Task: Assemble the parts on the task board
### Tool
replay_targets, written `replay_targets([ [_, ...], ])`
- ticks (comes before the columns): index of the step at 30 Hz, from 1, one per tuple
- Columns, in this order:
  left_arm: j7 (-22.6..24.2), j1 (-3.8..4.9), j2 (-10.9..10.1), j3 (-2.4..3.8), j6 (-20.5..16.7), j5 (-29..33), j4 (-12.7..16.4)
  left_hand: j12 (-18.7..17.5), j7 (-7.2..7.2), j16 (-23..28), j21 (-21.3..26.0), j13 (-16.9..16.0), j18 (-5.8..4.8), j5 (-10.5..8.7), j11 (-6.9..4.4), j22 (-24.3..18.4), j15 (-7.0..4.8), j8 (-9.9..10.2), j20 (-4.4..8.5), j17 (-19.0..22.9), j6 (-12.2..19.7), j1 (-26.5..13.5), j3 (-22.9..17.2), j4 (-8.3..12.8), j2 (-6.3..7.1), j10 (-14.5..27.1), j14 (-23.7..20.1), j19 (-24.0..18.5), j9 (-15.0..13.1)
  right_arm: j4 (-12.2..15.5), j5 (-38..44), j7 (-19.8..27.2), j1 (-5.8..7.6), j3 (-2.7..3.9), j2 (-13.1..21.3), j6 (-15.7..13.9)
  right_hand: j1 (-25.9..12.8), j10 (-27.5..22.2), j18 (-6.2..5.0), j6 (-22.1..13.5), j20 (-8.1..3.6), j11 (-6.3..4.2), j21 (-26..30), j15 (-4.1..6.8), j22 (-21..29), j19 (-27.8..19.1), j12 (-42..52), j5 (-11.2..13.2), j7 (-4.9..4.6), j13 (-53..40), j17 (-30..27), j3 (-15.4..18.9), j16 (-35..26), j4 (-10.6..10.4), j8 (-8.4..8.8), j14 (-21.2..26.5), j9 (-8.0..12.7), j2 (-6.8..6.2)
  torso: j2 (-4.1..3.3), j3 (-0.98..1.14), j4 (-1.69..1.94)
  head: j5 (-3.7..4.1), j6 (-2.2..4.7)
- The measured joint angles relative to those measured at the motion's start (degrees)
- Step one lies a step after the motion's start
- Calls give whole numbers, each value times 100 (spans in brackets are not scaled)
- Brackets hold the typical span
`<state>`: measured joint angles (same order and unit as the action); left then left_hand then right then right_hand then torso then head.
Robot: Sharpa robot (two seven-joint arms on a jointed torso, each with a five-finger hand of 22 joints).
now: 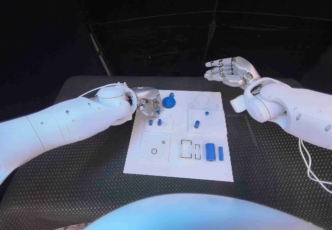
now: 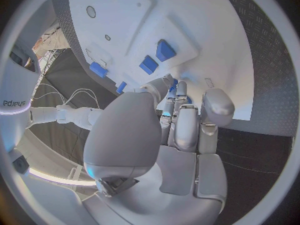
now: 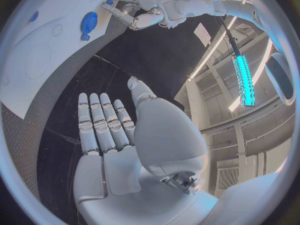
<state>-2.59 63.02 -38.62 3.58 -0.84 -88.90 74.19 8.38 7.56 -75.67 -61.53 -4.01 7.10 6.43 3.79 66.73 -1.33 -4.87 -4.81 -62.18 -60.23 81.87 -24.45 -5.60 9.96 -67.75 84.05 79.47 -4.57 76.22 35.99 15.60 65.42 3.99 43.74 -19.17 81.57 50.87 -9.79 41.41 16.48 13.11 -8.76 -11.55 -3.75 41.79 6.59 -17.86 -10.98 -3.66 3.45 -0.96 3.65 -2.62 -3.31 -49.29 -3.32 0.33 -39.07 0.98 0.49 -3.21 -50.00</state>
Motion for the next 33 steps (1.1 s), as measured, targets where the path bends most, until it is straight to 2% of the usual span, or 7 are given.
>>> replay_targets([
  [13, -31, -5, -11, 0, 1, 2, -3, -141, -20, 0, 0, 2, 1, 0, 58, 14, 42, 126, 0, 76, 464, -68, -32, -1, 68, 126, 1, 0, 89, -2, -5, 0, 0, 0, 7, 13, 0, 0, 0, 14, 0, 0, 6, -11, 0, 0, 0, 0, -2, 0, 2, 1, 0, 1, 0, -47, 0, 0, 0, 0, 0, 3, 0],
  [19, -58, -5, -56, 0, -9, 4, 21, -196, -19, 0, 0, 5, 1, 0, 91, 14, 42, 126, -17, 103, 505, -68, -32, -1, 68, 174, 1, -17, 89, -34, -4, -4, 0, 0, 16, 17, -38, 69, 0, 322, 0, -63, 61, 73, -8, 210, 13, 0, -30, 0, 16, -50, 51, 180, -1, -382, -22, 38, 0, -1, 0, 12, 0],
  [21, -65, -5, -91, 0, -14, 5, 35, -196, -19, 0, 25, 8, 1, 0, 83, 10, 62, 126, -18, 114, 505, -68, -32, -1, 68, 207, -19, -17, 89, -56, 8, -12, 0, 0, 24, 18, -38, 270, 0, 714, -26, -128, 13, 170, -43, 459, 111, 15, -90, 0, 43, -95, 203, 286, -84, -726, -56, 38, 0, -2, 0, 18, 0],
  [24, -69, -11, -168, 15, -30, 12, 48, -224, -19, 0, 41, 8, 1, 0, 102, 1, 63, 126, -18, 125, 505, -91, -32, -1, 91, 226, -19, -18, 86, -91, 70, -20, 0, 0, 55, 20, -38, 741, 0, 1155, -215, -323, -224, 421, -132, 997, 310, 91, -183, 0, 114, -247, 471, 438, -225, -1421, -80, 38, 2, -4, 0, 30, 0],
  [27, -66, -16, -260, 100, -64, 96, 26, -224, -19, 0, 66, 8, 1, 0, 102, -15, 83, 98, -33, 136, 505, -91, -32, -1, 91, 226, 1, -33, 72, -118, 203, -32, 0, 0, 109, 22, 26, 1114, 0, 1428, -421, -470, -439, 630, -219, 1410, 402, 168, -91, 0, 193, -444, 641, 549, -300, -1943, -81, 65, 5, -7, 0, 48, 0],
  [30, -29, -8, -397, 165, -146, 401, -25, -224, 30, 0, 140, 8, 1, 0, 102, -63, 83, 80, -44, 164, 451, -91, -32, -1, 91, 226, 1, -44, 61, -124, 460, -65, 0, 0, 182, 34, 94, 1445, 0, 1665, -631, -621, -710, 816, -344, 1815, 405, 220, 17, -1, 298, -601, 813, 660, -350, -2452, -89, -2, 8, -7, 0, 70, 0],
  [33, 46, -4, -570, 203, -275, 943, -53, -224, 64, 17, 312, -5, 1, 0, 68, -179, 83, -3, -78, 225, 317, -117, -32, -1, 65, 192, 1, -94, 45, -77, 873, -141, 0, -1, 283, 56, 130, 1885, 0, 1901, -942, -793, -1221, 1063, -611, 2387, 443, 235, 175, -32, 538, -699, 1196, 765, -350, -3268, -89, -38, 12, -7, 1, 108, 0],
])
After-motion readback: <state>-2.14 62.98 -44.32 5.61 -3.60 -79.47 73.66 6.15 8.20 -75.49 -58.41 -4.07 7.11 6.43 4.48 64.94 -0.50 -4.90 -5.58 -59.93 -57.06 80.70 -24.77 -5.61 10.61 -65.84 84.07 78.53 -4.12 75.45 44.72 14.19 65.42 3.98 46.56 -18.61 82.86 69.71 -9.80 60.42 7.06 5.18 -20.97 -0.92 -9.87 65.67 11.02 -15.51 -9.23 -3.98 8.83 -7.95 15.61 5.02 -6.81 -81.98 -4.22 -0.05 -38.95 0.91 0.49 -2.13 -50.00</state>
